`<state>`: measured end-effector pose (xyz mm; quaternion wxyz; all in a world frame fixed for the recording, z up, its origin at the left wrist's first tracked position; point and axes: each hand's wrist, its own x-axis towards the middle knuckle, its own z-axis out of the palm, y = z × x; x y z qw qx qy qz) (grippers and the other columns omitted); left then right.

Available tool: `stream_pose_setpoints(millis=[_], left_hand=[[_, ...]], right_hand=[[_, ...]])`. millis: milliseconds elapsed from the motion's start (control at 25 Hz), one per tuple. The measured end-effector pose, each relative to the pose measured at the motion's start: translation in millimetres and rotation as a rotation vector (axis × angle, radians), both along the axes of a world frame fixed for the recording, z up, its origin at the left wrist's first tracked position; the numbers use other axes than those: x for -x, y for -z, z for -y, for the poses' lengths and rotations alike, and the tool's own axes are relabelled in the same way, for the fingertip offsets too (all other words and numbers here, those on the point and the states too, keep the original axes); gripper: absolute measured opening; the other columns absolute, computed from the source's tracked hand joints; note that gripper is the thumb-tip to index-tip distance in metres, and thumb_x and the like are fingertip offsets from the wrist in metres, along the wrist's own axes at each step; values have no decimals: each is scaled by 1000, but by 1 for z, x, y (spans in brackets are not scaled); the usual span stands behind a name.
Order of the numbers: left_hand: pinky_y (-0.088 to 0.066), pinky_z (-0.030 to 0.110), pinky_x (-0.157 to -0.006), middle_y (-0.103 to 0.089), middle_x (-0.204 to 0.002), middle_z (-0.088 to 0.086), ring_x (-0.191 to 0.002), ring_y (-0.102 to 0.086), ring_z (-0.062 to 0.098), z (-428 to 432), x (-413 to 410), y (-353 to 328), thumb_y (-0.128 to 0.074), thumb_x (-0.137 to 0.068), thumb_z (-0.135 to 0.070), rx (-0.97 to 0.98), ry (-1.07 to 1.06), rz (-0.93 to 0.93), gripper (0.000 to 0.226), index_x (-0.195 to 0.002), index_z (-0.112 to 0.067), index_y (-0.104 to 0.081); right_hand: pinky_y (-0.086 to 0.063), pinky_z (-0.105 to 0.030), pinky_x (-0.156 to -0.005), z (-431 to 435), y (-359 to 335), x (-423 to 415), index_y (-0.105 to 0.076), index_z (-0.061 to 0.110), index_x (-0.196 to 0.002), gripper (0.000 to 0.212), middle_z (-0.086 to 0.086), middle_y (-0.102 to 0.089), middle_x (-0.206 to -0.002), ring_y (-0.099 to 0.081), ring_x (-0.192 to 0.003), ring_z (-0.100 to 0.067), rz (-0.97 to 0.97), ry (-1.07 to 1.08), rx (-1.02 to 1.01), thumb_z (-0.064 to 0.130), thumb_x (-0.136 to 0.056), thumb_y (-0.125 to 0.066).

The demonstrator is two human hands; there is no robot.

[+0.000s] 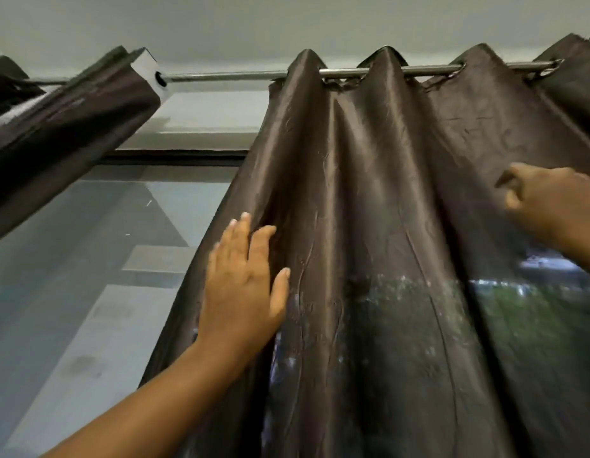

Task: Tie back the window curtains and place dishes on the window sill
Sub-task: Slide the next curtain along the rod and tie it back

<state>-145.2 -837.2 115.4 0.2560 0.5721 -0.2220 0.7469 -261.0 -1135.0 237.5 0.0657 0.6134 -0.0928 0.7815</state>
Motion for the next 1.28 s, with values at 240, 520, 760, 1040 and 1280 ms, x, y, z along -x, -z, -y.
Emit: stream_pose_setpoints(millis=[240,520,760,1040,1280], left_hand=[[-37,20,-91,-55,-127,1,-116,-50,12,8,-8,-4,-49,-92,-28,-152,460,-213,38,-128,-17,-44],[-24,41,-111,-36,-143,12,-137,-24,28,-11,-46,-38,-61,-85,-24,-7,78,-182,27,-112,-21,-60],[-45,31,-87,-53,-114,2,-99,-53,22,-35,-61,-50,-71,-77,-8,108,405,-340,41,-111,-21,-52],[-35,38,-59,-37,-106,14,-75,-56,37,-112,-77,-52,-47,-88,-8,31,-614,-227,61,-141,-28,-23],[-40,39,-65,-52,-106,18,-88,-58,38,-214,-105,-82,-43,-90,-7,-39,-745,-273,61,-143,-19,-15]], right_hand=[[-47,-41,-74,-105,-15,-30,-63,9,-96,23,-24,-65,-97,-59,-90,-41,-110,-220,291,28,-90,-51],[-36,-31,-65,-152,-19,-79,-61,10,-83,54,-11,-60,-80,-58,-84,-32,-237,-323,277,59,-88,-41],[-45,-31,-64,-159,-17,-101,-61,11,-83,67,-2,-61,-60,-62,-70,-22,-302,-507,187,72,-82,-33],[-47,-32,-64,-159,-7,-110,-61,9,-73,62,-8,-63,-67,-60,-68,-29,-275,-369,207,63,-89,-34],[-35,-26,-50,-192,-1,-112,-60,9,-72,60,-5,-59,-60,-55,-58,-23,-300,-236,155,60,-90,-34]])
